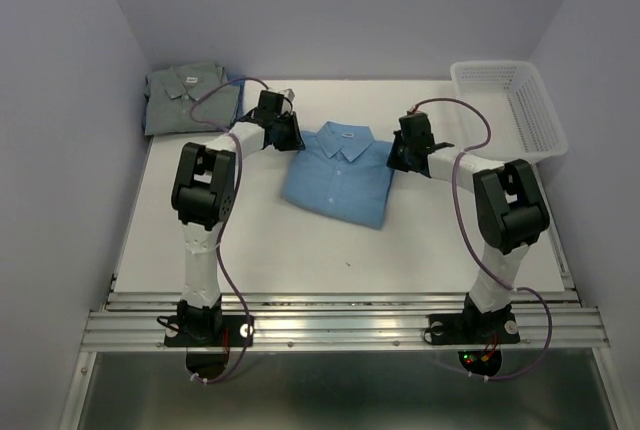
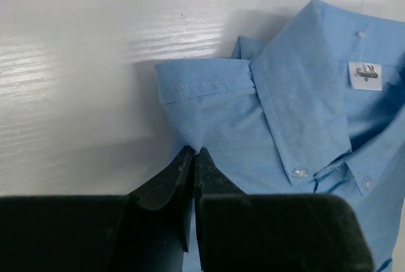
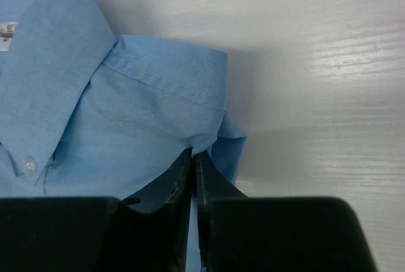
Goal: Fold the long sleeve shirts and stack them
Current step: Fold the shirt
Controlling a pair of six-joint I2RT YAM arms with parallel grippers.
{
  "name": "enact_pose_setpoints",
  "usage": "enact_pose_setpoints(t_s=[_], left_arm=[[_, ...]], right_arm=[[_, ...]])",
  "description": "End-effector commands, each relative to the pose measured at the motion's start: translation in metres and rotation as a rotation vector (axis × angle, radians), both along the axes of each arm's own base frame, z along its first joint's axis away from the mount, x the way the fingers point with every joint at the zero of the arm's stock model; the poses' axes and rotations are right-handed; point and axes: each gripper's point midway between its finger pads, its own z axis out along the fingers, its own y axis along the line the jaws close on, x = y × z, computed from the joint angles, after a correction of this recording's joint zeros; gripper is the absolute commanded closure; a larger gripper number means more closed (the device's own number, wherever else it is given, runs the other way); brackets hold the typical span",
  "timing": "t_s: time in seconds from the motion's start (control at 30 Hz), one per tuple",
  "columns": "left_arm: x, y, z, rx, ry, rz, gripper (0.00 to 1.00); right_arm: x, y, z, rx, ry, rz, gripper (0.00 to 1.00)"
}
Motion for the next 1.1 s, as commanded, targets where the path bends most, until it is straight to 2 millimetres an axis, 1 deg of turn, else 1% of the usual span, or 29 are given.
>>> enact_pose_setpoints(t_s=[0.0,0.03,0.07,0.1,0.13,0.17,0.2,0.27,0.3,0.33,0.37,0.4,0.43,0.5,0.53,0.57,0.6,0.63,0.67,0.7,0.73,0.77,0.8,0.87,0.9,0.93,1.0,1.03,1.07], left_arm=[[0.023,0.011,0.027,0.042,-0.077,0.023,0.67],[0.026,0.009,0.032,0.034,-0.085,0.013,0.62],[0.025,0.005,0.038,0.022,-0.09,-0.008,0.5],[0.026,0.005,0.054,0.016,-0.117,-0.012,0.34],[0.025,0.005,0.064,0.014,-0.133,-0.013,0.34],[0.024,0.006,0.075,0.02,-0.153,-0.005,0.02],[0.019,0.008,0.097,0.014,-0.19,0.005,0.01],[0.011,0.01,0.116,0.016,-0.219,0.022,0.01],[0.006,0.011,0.125,0.021,-0.234,0.04,0.01],[-0.003,0.012,0.137,0.009,-0.245,0.054,0.01],[-0.007,0.013,0.14,0.006,-0.248,0.067,0.01],[-0.015,0.008,0.151,-0.015,-0.267,0.06,0.01],[-0.024,0.004,0.14,-0.025,-0.238,0.055,0.01],[-0.04,-0.011,0.132,-0.072,-0.197,0.004,0.01],[-0.067,-0.031,0.118,-0.133,-0.129,-0.097,0.01],[-0.078,-0.038,0.11,-0.161,-0.102,-0.132,0.01],[-0.085,-0.044,0.109,-0.19,-0.104,-0.153,0.01],[-0.095,-0.048,0.102,-0.2,-0.085,-0.168,0.01],[-0.109,-0.046,0.081,-0.196,-0.035,-0.165,0.01],[-0.113,-0.047,0.074,-0.201,-0.023,-0.153,0.01],[-0.128,-0.048,0.057,-0.191,0.022,-0.164,0.01],[-0.135,-0.048,0.048,-0.183,0.043,-0.169,0.01],[-0.137,-0.05,0.043,-0.186,0.045,-0.172,0.01],[-0.151,-0.048,0.017,-0.175,0.114,-0.171,0.01],[-0.157,-0.045,0.002,-0.166,0.155,-0.158,0.01],[-0.162,-0.043,-0.006,-0.159,0.175,-0.156,0.01],[-0.165,-0.038,-0.019,-0.131,0.194,-0.13,0.01],[-0.168,-0.035,-0.025,-0.122,0.206,-0.126,0.01],[-0.169,-0.034,-0.027,-0.118,0.21,-0.122,0.01]], right_arm=[[0.021,-0.01,0.017,-0.021,-0.061,-0.041,0.85],[0.024,-0.01,0.024,-0.022,-0.076,-0.043,0.75],[0.025,-0.01,0.03,-0.021,-0.089,-0.04,0.68],[0.027,-0.01,0.05,-0.018,-0.128,-0.031,0.51],[0.026,-0.01,0.059,-0.012,-0.141,-0.029,0.47],[0.027,-0.009,0.072,-0.012,-0.165,-0.019,0.43],[0.024,-0.007,0.096,0.011,-0.204,-0.003,0.31],[0.015,0.0,0.116,0.047,-0.229,0.042,0.19],[0.007,0.01,0.12,0.092,-0.227,0.094,0.16],[0.002,0.018,0.136,0.134,-0.267,0.135,0.11],[-0.002,0.024,0.137,0.166,-0.265,0.161,0.09],[-0.011,0.035,0.134,0.216,-0.247,0.212,0.02],[-0.01,0.043,0.134,0.246,-0.261,0.244,0.0],[-0.012,0.051,0.121,0.293,-0.214,0.255,0.0],[-0.004,0.056,0.111,0.311,-0.2,0.255,0.0],[0.001,0.056,0.105,0.308,-0.19,0.241,0.0],[0.006,0.055,0.098,0.301,-0.18,0.22,0.0],[0.015,0.056,0.098,0.299,-0.187,0.21,0.0],[0.02,0.056,0.091,0.299,-0.169,0.194,0.0],[0.025,0.059,0.071,0.299,-0.129,0.191,0.0],[0.033,0.059,0.071,0.311,-0.128,0.189,0.0],[0.036,0.06,0.064,0.315,-0.114,0.186,0.0],[0.041,0.056,0.048,0.309,-0.087,0.171,0.0],[0.045,0.058,0.04,0.315,-0.073,0.168,0.0],[0.048,0.052,0.029,0.306,-0.056,0.149,0.0],[0.049,0.051,0.024,0.302,-0.049,0.142,0.0],[0.057,0.038,0.017,0.284,-0.047,0.117,0.0],[0.056,0.039,0.009,0.281,-0.033,0.117,0.0],[0.058,0.035,0.005,0.279,-0.028,0.118,0.0]])
